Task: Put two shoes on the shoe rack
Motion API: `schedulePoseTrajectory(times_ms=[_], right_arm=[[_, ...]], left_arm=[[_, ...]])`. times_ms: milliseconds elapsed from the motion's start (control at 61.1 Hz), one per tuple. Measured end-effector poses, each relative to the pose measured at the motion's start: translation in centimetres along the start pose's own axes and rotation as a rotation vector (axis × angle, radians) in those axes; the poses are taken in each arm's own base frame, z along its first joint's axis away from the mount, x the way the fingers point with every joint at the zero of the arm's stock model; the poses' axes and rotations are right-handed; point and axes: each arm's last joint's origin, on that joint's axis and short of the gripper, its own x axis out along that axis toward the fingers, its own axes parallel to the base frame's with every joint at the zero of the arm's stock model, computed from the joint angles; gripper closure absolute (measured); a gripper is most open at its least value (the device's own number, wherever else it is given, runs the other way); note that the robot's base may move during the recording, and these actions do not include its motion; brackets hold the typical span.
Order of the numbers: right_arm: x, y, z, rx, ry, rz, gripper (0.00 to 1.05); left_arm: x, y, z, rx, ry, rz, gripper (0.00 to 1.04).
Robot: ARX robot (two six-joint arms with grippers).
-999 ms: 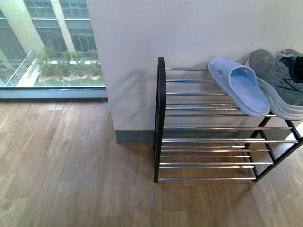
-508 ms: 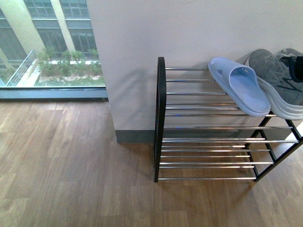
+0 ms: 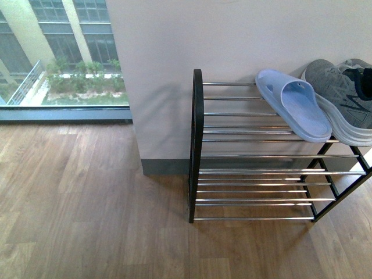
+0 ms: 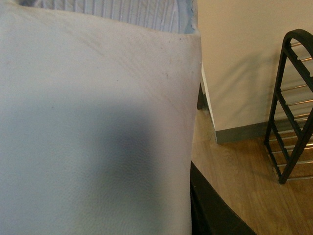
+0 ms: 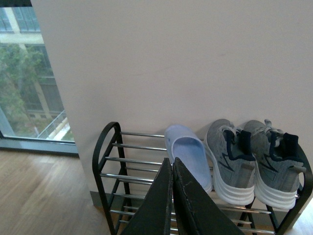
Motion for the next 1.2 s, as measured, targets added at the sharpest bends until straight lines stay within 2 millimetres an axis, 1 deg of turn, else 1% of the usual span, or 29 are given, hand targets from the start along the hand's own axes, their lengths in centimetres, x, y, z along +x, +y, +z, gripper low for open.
schedulePoseTrajectory(times_ms=[409, 508, 573, 934, 950, 999, 1015, 1081, 1097, 1196], right_arm=[[-0.7, 0.0, 0.0, 0.0, 0.0, 0.001, 1.03], [-1.4, 0.0, -0.5, 0.0, 0.034, -0.001, 1.03], [-1.7, 0.0, -0.3, 0.0, 0.009, -0.002, 1.03], [-1.8, 0.0, -0.3, 0.0, 0.005, -0.002, 1.03], [-1.8, 0.0, -0.3, -0.001, 0.005, -0.002, 1.02], [-1.8, 0.0, -0.3, 0.0, 0.005, -0.002, 0.91], [-1.8, 0.0, -0.3, 0.0, 0.004, -0.002, 0.86], [-1.8, 0.0, -0.3, 0.0, 0.004, -0.002, 0.72], [-1.8, 0.0, -0.3, 0.0, 0.004, -0.002, 0.67], [-1.8, 0.0, -0.3, 0.0, 0.004, 0.0, 0.44]], left_arm=[[0.0, 0.0, 0.0, 0.0, 0.0, 0.0, 1.03], [0.0, 0.0, 0.0, 0.0, 0.0, -0.001, 1.03], [0.0, 0.0, 0.0, 0.0, 0.0, 0.0, 1.03], [0.0, 0.0, 0.0, 0.0, 0.0, 0.0, 1.03], [0.0, 0.0, 0.0, 0.0, 0.0, 0.0, 1.03], [0.0, 0.0, 0.0, 0.0, 0.0, -0.001, 1.03], [0.0, 0.0, 0.0, 0.0, 0.0, -0.001, 1.03], [0.0, 0.0, 0.0, 0.0, 0.0, 0.0, 1.03], [0.0, 0.0, 0.0, 0.0, 0.0, 0.0, 1.03], [0.0, 0.0, 0.0, 0.0, 0.0, 0.0, 1.03]])
